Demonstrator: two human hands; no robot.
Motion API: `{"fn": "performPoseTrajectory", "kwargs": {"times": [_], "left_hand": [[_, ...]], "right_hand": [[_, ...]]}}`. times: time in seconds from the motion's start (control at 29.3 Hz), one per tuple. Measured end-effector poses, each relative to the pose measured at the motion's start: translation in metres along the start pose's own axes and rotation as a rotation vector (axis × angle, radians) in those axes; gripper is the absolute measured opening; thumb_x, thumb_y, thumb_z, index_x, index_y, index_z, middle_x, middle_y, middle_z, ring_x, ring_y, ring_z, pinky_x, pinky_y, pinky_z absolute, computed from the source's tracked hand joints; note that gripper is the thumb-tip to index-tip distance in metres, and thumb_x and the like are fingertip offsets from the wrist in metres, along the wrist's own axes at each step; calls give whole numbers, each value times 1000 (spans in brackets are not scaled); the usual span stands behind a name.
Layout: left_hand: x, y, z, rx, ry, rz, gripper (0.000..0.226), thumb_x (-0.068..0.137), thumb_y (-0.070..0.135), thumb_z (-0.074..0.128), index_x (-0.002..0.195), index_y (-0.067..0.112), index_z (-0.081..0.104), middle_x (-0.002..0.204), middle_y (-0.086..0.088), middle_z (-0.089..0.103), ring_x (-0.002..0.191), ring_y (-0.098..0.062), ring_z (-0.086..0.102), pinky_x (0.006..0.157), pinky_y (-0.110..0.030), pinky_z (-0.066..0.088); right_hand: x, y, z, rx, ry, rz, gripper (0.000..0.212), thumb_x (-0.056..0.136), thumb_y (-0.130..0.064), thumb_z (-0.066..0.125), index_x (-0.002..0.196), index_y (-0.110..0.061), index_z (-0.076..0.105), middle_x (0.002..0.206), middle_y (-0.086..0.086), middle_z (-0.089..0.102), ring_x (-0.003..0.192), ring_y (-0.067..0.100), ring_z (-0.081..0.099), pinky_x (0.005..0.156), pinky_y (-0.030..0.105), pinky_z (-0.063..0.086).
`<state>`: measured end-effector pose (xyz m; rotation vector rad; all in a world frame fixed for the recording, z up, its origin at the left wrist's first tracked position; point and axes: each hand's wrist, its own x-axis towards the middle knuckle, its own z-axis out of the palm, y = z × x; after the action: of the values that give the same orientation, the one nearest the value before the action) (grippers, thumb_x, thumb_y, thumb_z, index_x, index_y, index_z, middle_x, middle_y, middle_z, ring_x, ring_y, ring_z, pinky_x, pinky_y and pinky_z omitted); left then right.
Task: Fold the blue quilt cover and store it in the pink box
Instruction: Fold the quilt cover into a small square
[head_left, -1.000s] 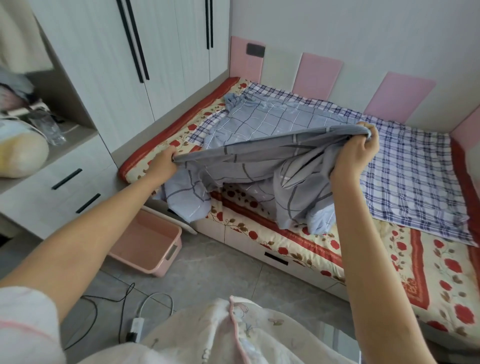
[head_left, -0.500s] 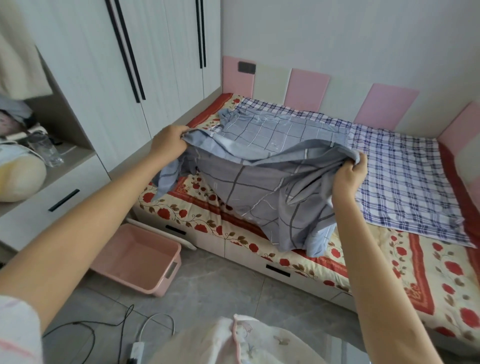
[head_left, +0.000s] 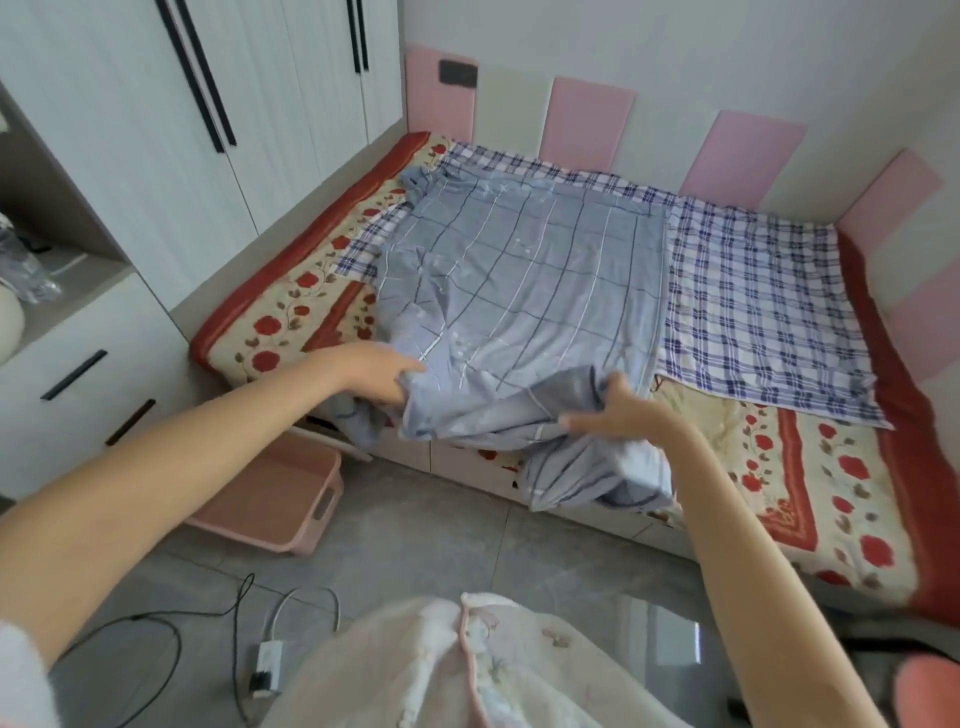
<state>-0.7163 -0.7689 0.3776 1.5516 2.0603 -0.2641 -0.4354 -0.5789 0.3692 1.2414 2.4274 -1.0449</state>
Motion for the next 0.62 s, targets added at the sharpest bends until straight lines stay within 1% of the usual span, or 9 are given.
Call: {"fn": "performPoseTrajectory", "kwargs": {"times": [0.07,0.14,0.21,0.27,0.31,0.38,0.48,0.55,0.62], "left_hand": [[2,-1,35,217,-247,-59,61,70,42,70,124,22,51,108,0,65,79,-16,58,60,-23,44],[3,-1,76,419,-302,-75,45,76,19,69,120,16,59,106,-4,67,83,-20,64,64,-27,48],[4,-1,105,443,-233,-57,31,84,6,56,113,14,63,108,-7,66,94,-26,63,71,-34,48],[5,-3,112,368,-196,-17,22,85,3,47,98,15,61,92,-3,61,81,-24,60,69,-34,47],[6,-7,111,349,-199,0,17,85,4,46,90,16,57,80,0,54,70,-21,54,65,-33,45],[5,-21,103,343,-162,20,10,84,10,49,83,19,52,69,6,44,62,-15,47,57,-29,39],[-1,-41,89,285,-25,43,10,80,20,54,83,28,57,80,11,55,79,-16,56,61,-28,39],[3,-54,87,313,124,133,17,78,12,56,79,28,60,90,11,56,95,-16,54,77,-31,40],[11,-65,93,232,362,257,24,73,0,62,81,21,71,96,9,65,101,-19,54,93,-31,28]], "right_hand": [[2,26,34,-241,-139,78,124,65,-43,85,147,-7,-1,133,14,48,112,30,53,86,36,48],[1,45,75,-412,-225,141,126,66,-32,86,148,-3,-6,133,20,51,114,31,56,87,36,48],[-1,58,109,-560,-242,179,102,74,-26,80,146,-7,10,130,19,54,115,31,56,88,38,49],[-4,64,127,-639,-134,226,58,90,-16,59,139,-9,30,137,17,48,119,30,54,90,36,49],[-4,67,130,-672,-80,260,45,95,-11,49,138,-10,37,144,17,40,120,29,53,89,33,49],[-5,76,131,-629,6,372,39,96,-5,41,134,-10,48,152,16,27,116,29,56,77,31,46],[-2,88,126,-133,178,472,31,94,-8,40,120,-8,58,128,18,55,105,34,59,79,37,47],[6,80,126,442,354,506,27,96,-10,39,112,-2,59,113,23,62,98,33,59,84,39,48],[8,61,129,1032,403,540,33,95,-28,44,112,-5,62,111,21,65,100,31,62,89,42,51]]}}
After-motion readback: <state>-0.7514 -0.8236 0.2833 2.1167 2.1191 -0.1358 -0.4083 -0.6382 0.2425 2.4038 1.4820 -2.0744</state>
